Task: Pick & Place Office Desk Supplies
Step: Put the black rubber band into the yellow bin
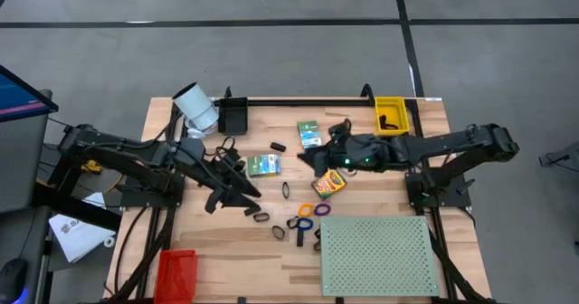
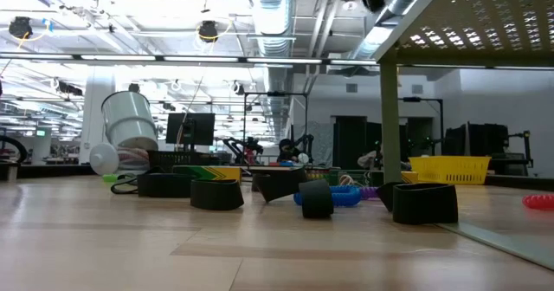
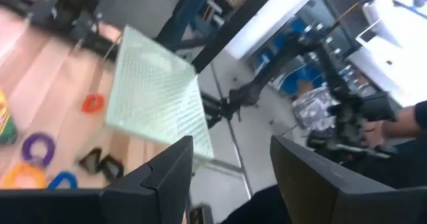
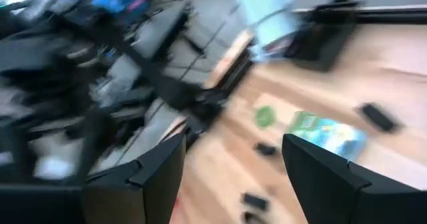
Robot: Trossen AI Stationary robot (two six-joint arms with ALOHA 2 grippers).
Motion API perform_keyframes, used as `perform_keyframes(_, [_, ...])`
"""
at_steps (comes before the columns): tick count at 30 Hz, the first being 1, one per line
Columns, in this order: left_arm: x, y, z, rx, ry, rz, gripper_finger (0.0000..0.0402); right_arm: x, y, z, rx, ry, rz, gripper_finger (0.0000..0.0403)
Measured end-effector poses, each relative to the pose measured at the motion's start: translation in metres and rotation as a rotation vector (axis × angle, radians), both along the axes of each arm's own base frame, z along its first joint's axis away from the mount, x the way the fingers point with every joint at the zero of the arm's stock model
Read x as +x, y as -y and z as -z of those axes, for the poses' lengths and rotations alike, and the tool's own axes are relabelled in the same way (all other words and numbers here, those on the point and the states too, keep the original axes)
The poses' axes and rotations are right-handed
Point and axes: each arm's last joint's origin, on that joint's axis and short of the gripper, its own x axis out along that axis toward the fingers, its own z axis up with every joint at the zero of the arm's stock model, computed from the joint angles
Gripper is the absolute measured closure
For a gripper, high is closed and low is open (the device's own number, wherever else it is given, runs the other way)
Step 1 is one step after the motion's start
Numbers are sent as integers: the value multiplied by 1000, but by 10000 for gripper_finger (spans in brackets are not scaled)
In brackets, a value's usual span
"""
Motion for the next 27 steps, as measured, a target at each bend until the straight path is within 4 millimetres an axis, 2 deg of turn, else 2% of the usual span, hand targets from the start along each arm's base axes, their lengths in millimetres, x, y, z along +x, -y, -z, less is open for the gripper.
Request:
perform_keyframes(3, [-14, 1, 9, 46, -132, -31, 206, 6, -9, -25, -40, -13, -41, 156])
perform_keyframes(7, [-25, 4, 30, 146, -359, -48, 206, 5, -10, -53, -105, -106, -41, 156])
perform_keyframes(10, [-20, 12, 45, 241, -437, 12, 202, -6, -10, -80, -146, -122, -1, 156])
perform_keyframes(12, [-13, 19, 57, 315, -480, 59, 194, -15, -9, -92, -183, -155, 31, 156])
perform_keyframes(19, [-1, 35, 106, 578, -667, 134, 171, -50, -9, -115, -202, -176, 150, 156])
perform_keyframes(23, [0, 34, 141, 570, -715, 90, 170, -57, -13, -115, -227, -186, 176, 156])
perform_keyframes(27, [7, 26, 164, 540, -672, -22, 169, -63, -16, -117, -256, -185, 205, 156])
